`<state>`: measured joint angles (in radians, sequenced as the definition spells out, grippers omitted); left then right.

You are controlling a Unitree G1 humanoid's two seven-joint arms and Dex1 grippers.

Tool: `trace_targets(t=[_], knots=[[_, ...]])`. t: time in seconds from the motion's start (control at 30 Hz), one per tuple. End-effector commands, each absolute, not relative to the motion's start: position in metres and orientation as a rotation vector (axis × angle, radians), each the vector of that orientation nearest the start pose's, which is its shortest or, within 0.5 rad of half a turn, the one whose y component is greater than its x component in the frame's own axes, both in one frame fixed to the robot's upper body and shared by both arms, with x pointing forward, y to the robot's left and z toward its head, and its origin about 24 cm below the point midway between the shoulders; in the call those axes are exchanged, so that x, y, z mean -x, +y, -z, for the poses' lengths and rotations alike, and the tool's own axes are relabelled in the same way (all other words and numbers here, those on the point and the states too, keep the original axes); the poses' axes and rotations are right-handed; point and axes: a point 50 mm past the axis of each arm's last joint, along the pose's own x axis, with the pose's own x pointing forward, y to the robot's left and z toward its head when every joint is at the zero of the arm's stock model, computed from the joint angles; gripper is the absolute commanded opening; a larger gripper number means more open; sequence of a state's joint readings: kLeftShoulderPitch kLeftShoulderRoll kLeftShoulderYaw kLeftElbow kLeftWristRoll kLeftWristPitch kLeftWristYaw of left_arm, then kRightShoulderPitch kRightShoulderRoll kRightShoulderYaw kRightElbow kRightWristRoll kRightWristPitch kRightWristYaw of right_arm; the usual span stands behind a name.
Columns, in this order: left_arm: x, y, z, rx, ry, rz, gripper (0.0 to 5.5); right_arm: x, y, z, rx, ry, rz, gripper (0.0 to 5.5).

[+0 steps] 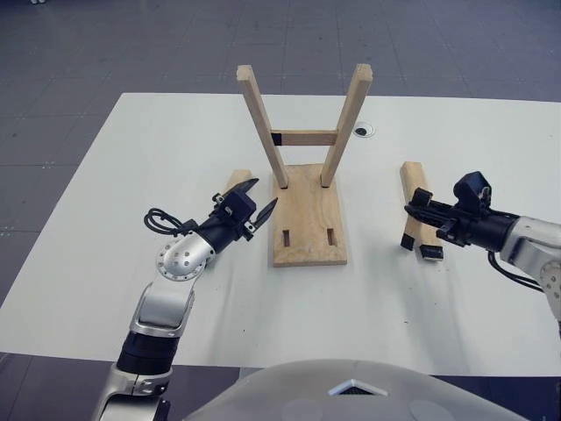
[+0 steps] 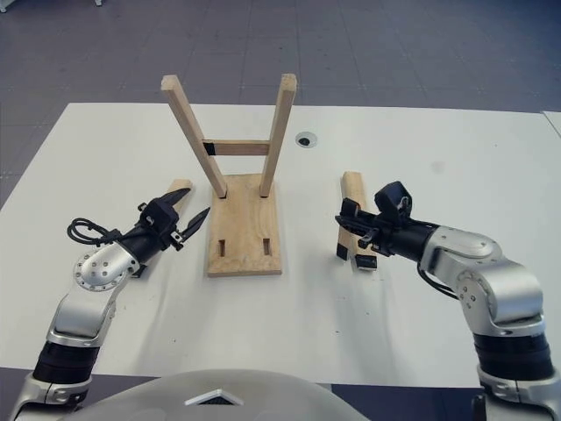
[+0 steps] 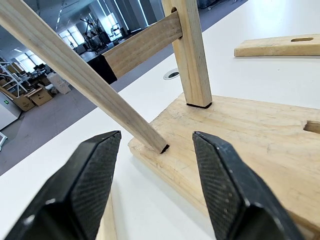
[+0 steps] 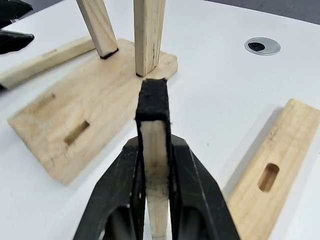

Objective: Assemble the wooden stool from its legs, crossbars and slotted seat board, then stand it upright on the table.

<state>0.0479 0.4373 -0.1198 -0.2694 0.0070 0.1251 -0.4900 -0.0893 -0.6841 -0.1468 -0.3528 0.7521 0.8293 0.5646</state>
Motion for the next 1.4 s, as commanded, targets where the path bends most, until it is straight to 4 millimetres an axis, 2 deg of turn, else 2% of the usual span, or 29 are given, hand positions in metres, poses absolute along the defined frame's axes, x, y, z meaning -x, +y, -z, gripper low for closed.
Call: trace_targets(t=[0.03, 0.17, 0.27, 0.4, 0.53, 0.7, 1.07, 1.23, 1.4], knots=[[-0.234, 0.167, -0.076, -0.457, 0.050, 0.618, 2.65, -0.258, -0.199, -0.149, -0.300, 0.219, -0.579, 0.42], [-0.235, 0.165, -0.078, -0.453, 0.033, 0.606, 2.65, -0.271, -0.214, -0.154, -0.198, 0.150, -0.255, 0.42], [-0.233, 0.164, -0.078, -0.446, 0.021, 0.584, 2.65, -0.262, -0.220, -0.149, -0.060, 0.099, -0.076, 0.42], [-0.231, 0.163, -0.077, -0.438, 0.022, 0.565, 2.65, -0.251, -0.208, -0.131, -0.047, 0.085, -0.024, 0.42], [-0.231, 0.161, -0.077, -0.428, 0.020, 0.557, 2.65, -0.255, -0.222, -0.110, -0.110, 0.132, 0.075, 0.42], [-0.228, 0.160, -0.075, -0.420, 0.026, 0.552, 2.65, -0.261, -0.232, -0.110, -0.114, 0.117, 0.109, 0.42], [-0.226, 0.159, -0.074, -0.417, 0.027, 0.554, 2.65, -0.263, -0.224, -0.114, -0.162, 0.093, 0.084, 0.42], [-0.226, 0.160, -0.073, -0.419, 0.028, 0.558, 2.65, -0.259, -0.214, -0.101, -0.154, 0.135, 0.040, 0.42], [-0.226, 0.161, -0.073, -0.420, 0.031, 0.556, 2.65, -0.255, -0.217, -0.086, -0.121, 0.178, 0.047, 0.42]])
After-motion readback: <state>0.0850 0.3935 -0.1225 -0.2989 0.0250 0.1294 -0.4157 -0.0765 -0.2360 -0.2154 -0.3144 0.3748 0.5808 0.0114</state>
